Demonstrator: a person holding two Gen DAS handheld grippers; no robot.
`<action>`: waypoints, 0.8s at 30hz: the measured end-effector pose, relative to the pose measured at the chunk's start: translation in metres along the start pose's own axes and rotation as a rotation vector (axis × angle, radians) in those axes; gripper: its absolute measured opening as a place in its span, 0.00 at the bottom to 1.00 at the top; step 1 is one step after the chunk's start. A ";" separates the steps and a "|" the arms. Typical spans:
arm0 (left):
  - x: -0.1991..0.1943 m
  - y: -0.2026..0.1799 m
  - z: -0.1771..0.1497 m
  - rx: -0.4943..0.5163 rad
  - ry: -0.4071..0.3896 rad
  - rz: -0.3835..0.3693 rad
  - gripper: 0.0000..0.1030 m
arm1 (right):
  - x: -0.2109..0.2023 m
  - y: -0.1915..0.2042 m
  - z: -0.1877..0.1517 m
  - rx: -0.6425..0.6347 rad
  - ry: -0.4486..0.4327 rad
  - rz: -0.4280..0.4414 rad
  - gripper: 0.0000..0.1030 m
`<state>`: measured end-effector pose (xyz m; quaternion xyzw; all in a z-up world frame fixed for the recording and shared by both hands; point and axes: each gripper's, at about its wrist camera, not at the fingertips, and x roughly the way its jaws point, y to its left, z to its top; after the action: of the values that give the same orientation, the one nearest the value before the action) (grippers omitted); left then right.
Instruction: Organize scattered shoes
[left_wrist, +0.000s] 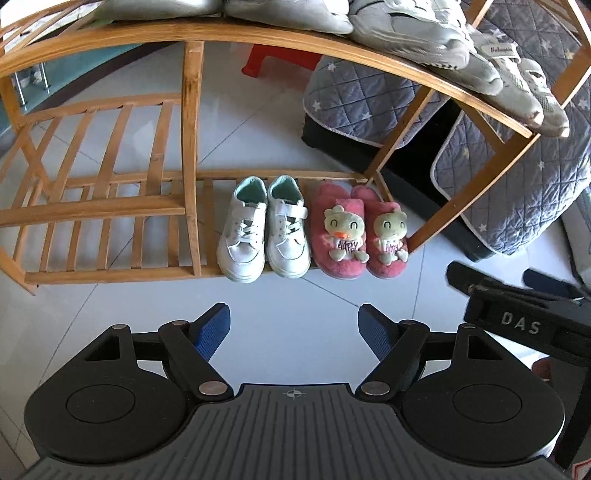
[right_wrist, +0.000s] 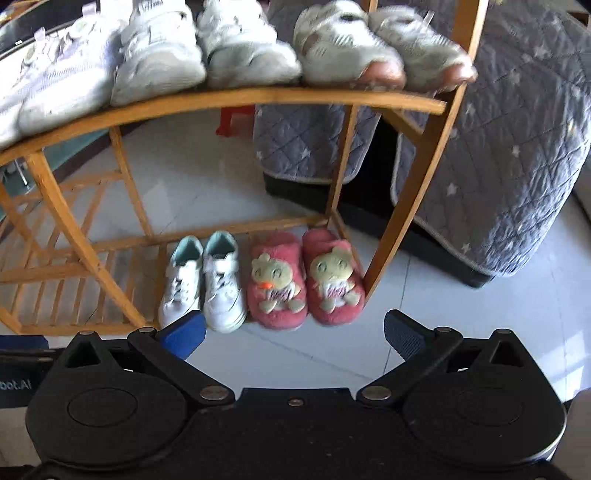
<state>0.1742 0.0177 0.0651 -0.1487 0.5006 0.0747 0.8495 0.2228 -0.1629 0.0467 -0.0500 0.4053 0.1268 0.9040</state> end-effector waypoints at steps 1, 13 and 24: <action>0.001 0.000 0.000 -0.001 -0.001 0.004 0.75 | -0.002 0.001 -0.002 -0.025 -0.023 -0.015 1.00; -0.009 -0.008 -0.003 0.052 -0.117 0.098 0.78 | -0.009 -0.008 -0.013 -0.070 -0.084 -0.079 1.00; -0.011 -0.023 -0.006 0.144 -0.165 0.174 0.80 | -0.007 -0.008 -0.011 -0.064 -0.084 -0.055 1.00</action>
<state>0.1702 -0.0057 0.0756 -0.0370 0.4443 0.1239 0.8865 0.2125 -0.1741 0.0447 -0.0848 0.3610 0.1166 0.9213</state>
